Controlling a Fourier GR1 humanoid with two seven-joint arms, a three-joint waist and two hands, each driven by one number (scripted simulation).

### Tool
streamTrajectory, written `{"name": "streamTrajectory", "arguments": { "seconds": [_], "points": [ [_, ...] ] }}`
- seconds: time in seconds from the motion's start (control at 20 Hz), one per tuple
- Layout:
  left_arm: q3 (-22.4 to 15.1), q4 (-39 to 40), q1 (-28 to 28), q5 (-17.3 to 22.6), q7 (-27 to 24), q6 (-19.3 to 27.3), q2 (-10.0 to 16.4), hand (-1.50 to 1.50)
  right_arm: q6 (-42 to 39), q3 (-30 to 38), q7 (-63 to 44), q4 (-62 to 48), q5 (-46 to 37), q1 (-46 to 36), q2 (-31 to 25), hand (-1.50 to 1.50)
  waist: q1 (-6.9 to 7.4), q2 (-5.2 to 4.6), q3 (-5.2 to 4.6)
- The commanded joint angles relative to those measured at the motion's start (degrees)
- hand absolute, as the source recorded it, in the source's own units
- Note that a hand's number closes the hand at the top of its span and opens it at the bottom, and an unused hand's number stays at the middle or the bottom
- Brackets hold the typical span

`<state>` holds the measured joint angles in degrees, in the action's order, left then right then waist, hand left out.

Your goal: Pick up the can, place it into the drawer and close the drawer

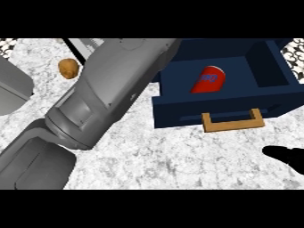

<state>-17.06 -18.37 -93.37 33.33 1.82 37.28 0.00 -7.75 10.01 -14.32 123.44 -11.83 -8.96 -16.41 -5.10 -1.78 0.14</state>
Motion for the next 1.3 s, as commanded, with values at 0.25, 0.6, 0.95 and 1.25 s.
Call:
{"name": "streamTrajectory", "arguments": {
  "seconds": [0.25, 0.6, 0.95, 1.25],
  "points": [
    [-0.3, -0.5, 0.6, 2.3, -3.2, 0.3, 0.0, -1.50, 2.1, -9.9, 5.7, -12.2, -19.3, -7.3, -3.5, -1.50, 2.83, 0.36, -0.05],
    [-1.4, 1.7, -1.2, 0.9, -1.0, 0.1, 0.0, -1.50, 9.2, -17.1, 9.2, -28.7, -32.4, -12.7, -0.1, -1.50, 4.51, 0.64, -0.04],
    [1.1, 1.6, -1.1, 0.5, -1.4, -1.0, 0.3, -1.50, 17.5, -19.7, 14.6, -44.1, -41.2, -16.7, 1.8, -1.50, 4.99, 0.84, -0.04],
    [1.2, -0.9, 3.3, -0.6, -1.8, -3.9, 4.9, -1.50, 24.7, -14.7, 19.2, -62.5, -42.0, -26.6, 3.0, -1.50, 6.82, 0.98, -0.07]
  ]
}}
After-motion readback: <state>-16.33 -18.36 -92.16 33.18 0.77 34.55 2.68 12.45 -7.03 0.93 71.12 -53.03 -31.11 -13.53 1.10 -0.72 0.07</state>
